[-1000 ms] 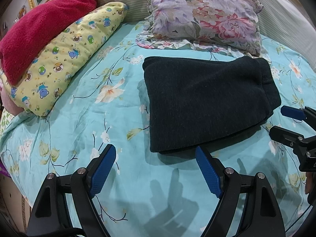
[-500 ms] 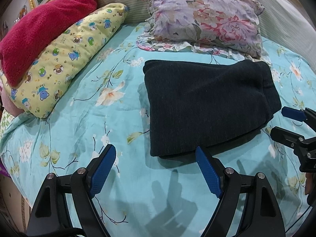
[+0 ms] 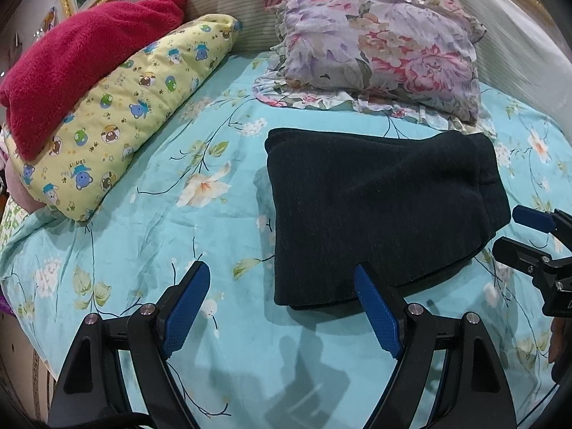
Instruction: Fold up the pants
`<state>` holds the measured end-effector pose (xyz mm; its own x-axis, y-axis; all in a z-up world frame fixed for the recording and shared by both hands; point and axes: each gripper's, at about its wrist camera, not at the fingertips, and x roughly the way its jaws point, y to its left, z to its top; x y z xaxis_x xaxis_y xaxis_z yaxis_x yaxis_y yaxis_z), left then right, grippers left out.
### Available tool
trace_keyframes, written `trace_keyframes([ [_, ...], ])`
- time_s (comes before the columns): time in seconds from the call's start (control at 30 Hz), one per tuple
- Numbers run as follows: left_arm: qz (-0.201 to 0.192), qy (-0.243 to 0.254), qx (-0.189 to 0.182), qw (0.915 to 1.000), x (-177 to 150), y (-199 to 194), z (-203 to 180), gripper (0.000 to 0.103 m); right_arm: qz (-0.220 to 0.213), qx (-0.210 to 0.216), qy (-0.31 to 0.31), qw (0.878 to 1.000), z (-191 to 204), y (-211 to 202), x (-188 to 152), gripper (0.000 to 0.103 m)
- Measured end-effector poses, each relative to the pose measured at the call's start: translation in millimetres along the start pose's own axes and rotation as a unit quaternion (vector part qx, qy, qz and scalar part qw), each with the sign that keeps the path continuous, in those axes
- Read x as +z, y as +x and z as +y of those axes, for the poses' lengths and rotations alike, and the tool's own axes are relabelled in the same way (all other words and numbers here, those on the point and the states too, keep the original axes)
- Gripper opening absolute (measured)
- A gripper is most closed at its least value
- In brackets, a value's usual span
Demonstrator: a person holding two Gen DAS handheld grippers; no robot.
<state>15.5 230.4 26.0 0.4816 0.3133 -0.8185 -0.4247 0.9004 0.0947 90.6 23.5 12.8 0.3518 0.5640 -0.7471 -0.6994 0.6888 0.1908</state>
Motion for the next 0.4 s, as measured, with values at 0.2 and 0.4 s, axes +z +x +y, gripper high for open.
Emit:
trace_keyframes([
  [0.2,-0.002,0.002,0.001,1.0,3.1,-1.3,-0.9,0.083,-0.003,0.001,-0.001,1.0,1.5,-1.2,1.9,0.088],
  [0.4,-0.005,0.003,-0.001,1.0,7.5,-2.9,-4.7,0.083,-0.009,-0.002,0.005,1.0,0.1,-4.8,3.2,0.088],
])
